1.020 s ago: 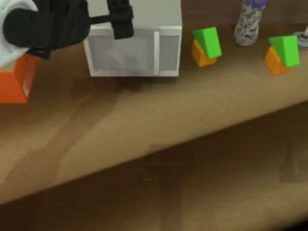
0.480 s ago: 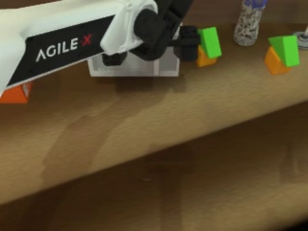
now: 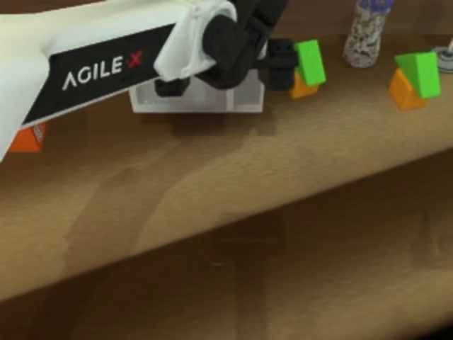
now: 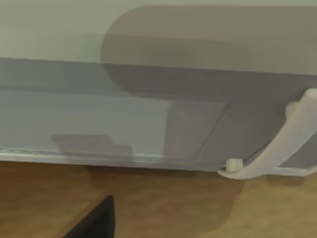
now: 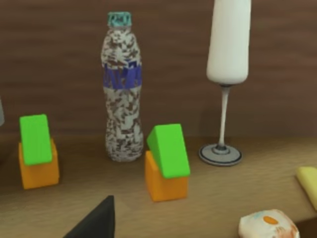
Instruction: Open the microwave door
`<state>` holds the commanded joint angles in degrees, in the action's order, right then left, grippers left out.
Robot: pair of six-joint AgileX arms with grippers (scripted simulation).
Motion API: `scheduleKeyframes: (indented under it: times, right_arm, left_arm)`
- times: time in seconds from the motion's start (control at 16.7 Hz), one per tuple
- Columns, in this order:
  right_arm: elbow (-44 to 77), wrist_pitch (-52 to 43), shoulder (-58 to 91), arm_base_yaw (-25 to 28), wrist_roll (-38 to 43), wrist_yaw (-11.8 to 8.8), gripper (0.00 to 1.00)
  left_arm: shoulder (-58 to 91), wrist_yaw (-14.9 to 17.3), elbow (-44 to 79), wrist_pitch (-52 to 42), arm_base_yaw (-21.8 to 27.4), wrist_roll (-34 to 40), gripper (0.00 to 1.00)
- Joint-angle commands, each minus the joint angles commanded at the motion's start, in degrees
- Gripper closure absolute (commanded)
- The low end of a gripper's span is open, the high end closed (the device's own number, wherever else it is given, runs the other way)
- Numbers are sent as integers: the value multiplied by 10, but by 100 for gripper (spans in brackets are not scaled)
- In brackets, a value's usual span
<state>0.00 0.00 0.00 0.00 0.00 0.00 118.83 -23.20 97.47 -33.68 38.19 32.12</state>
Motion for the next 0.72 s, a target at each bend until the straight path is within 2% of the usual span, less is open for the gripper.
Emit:
scheduleKeyframes:
  times: [0.3,0.6,0.72]
  right_arm:
    - [0,0,0,0,0,0,0]
    - [0,0,0,0,0,0,0]
    - [0,0,0,0,0,0,0]
  left_arm:
    - [97,16,42,59,-26,-24,0]
    - [114,21,50,73,-33,-30,0]
    - [114,21,50,73,-33,-30,15]
